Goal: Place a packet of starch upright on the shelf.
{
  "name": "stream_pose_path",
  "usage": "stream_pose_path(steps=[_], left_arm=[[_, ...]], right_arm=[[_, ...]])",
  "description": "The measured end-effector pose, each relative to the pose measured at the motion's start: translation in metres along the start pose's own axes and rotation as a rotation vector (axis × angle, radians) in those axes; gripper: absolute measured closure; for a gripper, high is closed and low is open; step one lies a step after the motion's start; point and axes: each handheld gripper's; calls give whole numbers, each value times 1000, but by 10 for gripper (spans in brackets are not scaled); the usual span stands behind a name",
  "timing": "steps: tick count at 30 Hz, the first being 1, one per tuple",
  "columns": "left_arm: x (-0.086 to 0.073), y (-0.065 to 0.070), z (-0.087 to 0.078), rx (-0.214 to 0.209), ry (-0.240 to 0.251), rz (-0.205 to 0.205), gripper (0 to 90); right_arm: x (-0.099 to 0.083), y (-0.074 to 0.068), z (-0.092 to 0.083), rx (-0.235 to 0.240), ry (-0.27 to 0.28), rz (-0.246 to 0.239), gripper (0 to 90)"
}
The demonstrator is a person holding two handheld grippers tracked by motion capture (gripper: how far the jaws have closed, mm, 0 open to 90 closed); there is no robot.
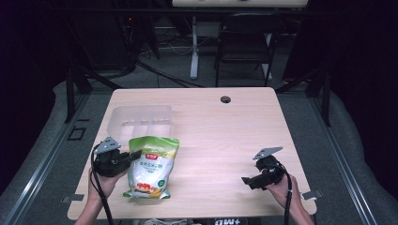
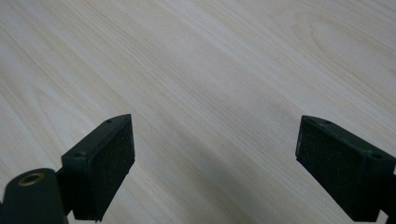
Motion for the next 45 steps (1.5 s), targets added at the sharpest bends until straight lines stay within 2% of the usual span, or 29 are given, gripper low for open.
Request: stream_pose_path(steps=[11,20,27,38,45], left_arm=[[12,8,-22,-16,44,26,879],[24,12,-35,-36,55,54,880],[33,11,-44,-8,67,70,882],[41,-1,-59,31,69,59,884],[42,-11,-65,65,69,36,884]], right_arm=[[0,-1,0,8,-6,7,109],[0,0,1,12,-6,10,108],[0,0,1,13,0,10,103],[0,0,2,1,-2,8,101],[0,-1,3,6,1,22,102]])
Point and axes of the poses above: each handheld gripper's, and its own axes: z roughly forward along the jaws, x roughly out of its top, y roughly to its right, and after that the axes turned 15 degrees about z, right-handed
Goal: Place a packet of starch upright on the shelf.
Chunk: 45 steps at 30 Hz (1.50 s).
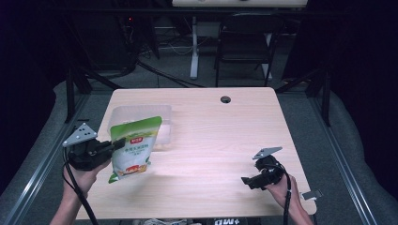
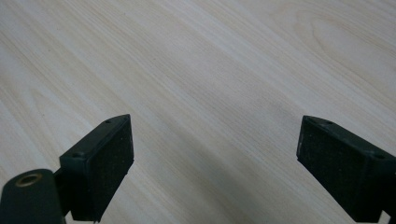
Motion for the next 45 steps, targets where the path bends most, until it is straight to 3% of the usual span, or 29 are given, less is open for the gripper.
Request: stream_pose_path(steps=[20,32,45], left_arm=[[-7,-40,-19,118,26,-89,894],[-3,-58,-26,195,32,-101,899],[0,-76,-20,275,56,-128,899]], right_arm=[[1,1,-3,-12,10,-10,106],[2,2,-4,-20,11,-10,107],[2,1,-5,-25,19,-12,107]])
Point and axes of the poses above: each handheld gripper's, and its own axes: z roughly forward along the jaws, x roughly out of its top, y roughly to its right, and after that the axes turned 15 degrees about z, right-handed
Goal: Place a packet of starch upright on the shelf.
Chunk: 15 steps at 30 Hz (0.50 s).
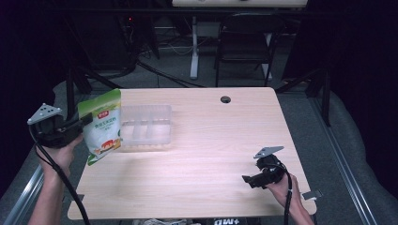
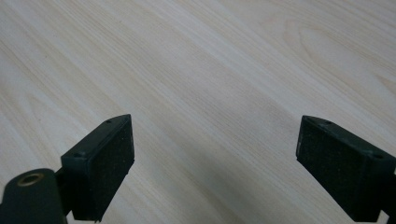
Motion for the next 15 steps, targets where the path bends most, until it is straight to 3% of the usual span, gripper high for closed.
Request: stream_pose_path(steps=[15], left_arm=[[16,-6,16,62,43,2,900]], right_arm=[[1,0,0,2,9,-8,108]])
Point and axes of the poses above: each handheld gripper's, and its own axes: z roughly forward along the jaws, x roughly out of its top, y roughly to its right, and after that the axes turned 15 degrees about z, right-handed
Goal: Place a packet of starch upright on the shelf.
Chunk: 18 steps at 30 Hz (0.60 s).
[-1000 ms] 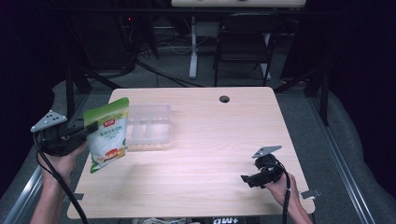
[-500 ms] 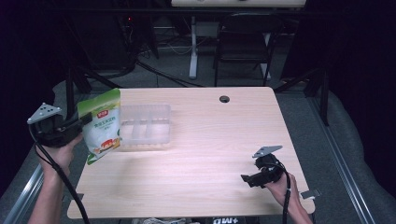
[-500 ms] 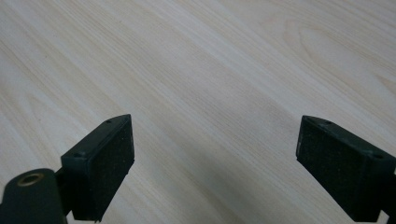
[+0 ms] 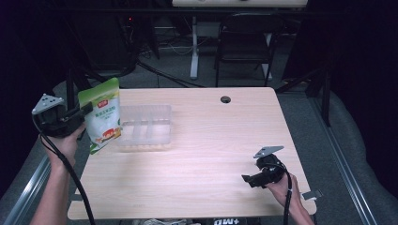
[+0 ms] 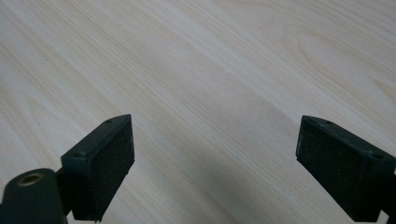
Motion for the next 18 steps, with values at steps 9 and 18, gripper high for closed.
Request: stream_pose_path(steps=[9,18], left_arm=[[7,2,20,35,24,-7,900],[8,2,37,69,32,-14,900]], right_arm=[[0,0,0,0,1,2,109],[0,0,-1,-2,-3,-4,109]])
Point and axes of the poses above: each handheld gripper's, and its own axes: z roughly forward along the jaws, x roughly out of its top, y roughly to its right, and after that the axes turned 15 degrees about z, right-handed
